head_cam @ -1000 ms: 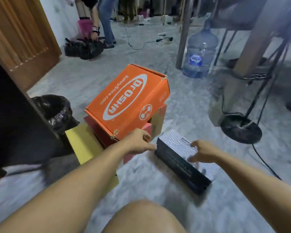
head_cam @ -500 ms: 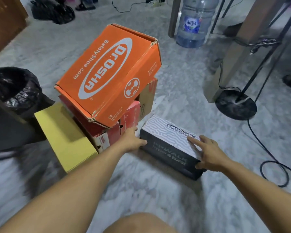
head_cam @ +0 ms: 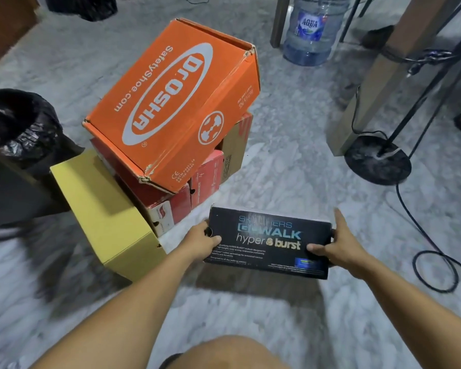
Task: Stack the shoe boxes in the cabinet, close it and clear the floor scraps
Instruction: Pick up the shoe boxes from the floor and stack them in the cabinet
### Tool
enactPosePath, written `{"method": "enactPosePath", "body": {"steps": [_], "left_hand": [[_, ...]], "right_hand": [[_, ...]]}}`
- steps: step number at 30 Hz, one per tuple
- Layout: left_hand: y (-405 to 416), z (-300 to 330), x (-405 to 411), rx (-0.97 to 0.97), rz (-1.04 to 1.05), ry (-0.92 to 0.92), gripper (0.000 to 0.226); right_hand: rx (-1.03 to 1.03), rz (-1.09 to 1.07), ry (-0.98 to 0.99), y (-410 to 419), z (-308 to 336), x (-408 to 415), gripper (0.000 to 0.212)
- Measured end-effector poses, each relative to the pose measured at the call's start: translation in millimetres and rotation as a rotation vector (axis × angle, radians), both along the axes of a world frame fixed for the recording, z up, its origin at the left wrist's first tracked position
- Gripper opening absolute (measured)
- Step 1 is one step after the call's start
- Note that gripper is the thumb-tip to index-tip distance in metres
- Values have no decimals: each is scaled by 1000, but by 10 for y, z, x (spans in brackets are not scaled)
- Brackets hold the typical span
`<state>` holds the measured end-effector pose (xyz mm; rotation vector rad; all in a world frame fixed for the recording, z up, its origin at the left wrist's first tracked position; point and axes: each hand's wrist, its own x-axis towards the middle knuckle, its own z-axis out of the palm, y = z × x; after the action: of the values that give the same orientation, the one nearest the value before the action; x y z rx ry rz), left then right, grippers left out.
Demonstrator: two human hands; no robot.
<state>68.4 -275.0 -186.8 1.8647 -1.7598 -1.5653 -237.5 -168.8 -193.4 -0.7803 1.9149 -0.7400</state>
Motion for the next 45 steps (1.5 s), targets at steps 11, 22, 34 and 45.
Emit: {"method": "enactPosePath", "body": {"steps": [11, 22, 34, 45], "left_hand": [[-31, 433, 83, -106, 134, 106, 40], [78, 2285, 606, -380, 10, 397, 51], [443, 3720, 2063, -809, 431, 372, 96], [883, 4501, 3913, -1079, 984, 403, 63]], "right_hand": [[-144, -80, 51, 40, 552, 96, 54], [-406, 88, 75, -47, 2453, 413, 10], [-696, 442, 111, -296, 4010, 1830, 98], [-981, 839, 124, -548, 4689, 3803, 102]]}}
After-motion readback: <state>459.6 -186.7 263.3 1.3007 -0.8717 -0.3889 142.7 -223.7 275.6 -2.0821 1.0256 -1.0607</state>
